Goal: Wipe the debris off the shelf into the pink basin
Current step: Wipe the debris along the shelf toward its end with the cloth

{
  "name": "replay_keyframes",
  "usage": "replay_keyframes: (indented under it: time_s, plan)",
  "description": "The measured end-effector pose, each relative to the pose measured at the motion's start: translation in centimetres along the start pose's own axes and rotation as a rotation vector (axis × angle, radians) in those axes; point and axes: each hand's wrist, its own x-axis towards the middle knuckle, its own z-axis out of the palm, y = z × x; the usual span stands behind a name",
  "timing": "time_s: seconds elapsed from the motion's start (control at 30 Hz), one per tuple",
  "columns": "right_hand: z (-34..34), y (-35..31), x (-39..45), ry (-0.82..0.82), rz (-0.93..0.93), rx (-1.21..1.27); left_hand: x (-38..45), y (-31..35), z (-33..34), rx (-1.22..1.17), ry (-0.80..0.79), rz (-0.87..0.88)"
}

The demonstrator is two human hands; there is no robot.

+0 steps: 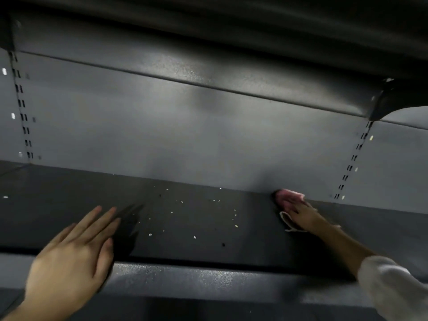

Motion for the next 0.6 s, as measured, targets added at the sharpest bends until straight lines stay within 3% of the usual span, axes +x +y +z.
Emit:
replay_keyframes:
  time_s: [0.07, 0.17, 0.27, 0.37, 0.5, 0.6]
  plan:
    - [1.2, -3.2, 0.1, -0.087, -0.063, 0.009, 0.0, 0.8, -0.6, 0.043, 0.016, -0.047]
    - [2.6, -9.2, -0.9, -0.086, -0.228, 0.090, 0.1, 1.2, -1.4, 0.068, -0.020, -0.081]
    - [2.6, -11.4, -2.0, -0.047, -0.279, 0.194, -0.1, 0.9, -2.1, 0.109, -0.055, -0.050]
    - [0.6, -7.7, -2.5, 0.074, -0.133, 0.274, -0.3, -1.0, -3.0, 0.146, -0.096, -0.085]
    - [-1.2, 1.0, -2.5, 0.129, 0.150, 0.135, -0.6, -3.2, -3.5, 0.122, -0.126, -0.140]
    - [0.1, 1.0, 0.1, 0.034, 0.096, 0.037, -0.4, -2.9, -3.2, 0.134, -0.123, -0.140]
